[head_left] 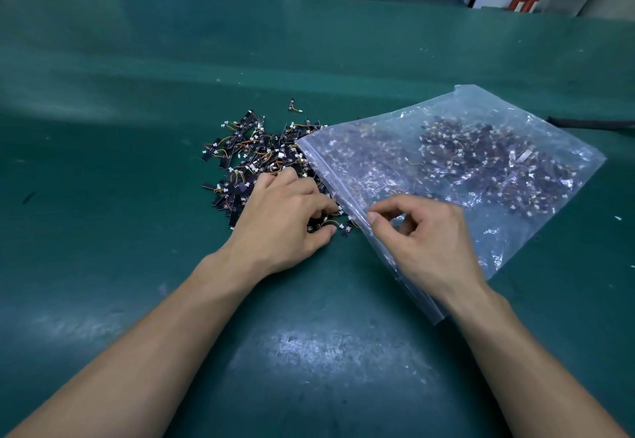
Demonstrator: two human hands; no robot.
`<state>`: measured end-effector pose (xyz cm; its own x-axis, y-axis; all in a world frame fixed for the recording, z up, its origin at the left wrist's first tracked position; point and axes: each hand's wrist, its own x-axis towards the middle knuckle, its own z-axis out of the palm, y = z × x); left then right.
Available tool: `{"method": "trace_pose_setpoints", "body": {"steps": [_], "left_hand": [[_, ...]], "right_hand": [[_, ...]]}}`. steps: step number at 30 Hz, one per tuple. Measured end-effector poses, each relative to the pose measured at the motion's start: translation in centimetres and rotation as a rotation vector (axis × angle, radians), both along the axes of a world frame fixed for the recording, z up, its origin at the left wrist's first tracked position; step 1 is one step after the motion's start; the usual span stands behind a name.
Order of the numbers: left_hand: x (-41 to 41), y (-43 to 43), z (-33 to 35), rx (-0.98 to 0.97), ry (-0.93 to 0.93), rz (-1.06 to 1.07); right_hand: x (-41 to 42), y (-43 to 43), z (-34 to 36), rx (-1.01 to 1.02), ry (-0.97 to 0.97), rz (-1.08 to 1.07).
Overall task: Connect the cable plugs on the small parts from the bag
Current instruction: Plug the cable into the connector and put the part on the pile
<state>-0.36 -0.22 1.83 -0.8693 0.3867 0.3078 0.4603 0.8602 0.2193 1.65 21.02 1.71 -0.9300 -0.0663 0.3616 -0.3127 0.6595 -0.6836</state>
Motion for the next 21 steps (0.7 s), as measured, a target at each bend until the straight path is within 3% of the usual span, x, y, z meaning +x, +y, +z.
{"method": "trace_pose_setpoints", "body": {"steps": [9,15,21], "left_hand": [[-0.2,-0.2,-0.1,0.083,0.081,-0.060],[0.3,-0.5,0.1,0.501,0.088,-0.129],[1.1,0.4,0.4,0.908,-0.121,-0.218]], "right_hand": [[0.2,-0.2,0.1,-0.043,0.006,0.011],[0.2,-0.2,0.3,-0.103,-0.005,0.029],[0.3,-0.8,0.1,-0.184,-0.097,0.176]]}}
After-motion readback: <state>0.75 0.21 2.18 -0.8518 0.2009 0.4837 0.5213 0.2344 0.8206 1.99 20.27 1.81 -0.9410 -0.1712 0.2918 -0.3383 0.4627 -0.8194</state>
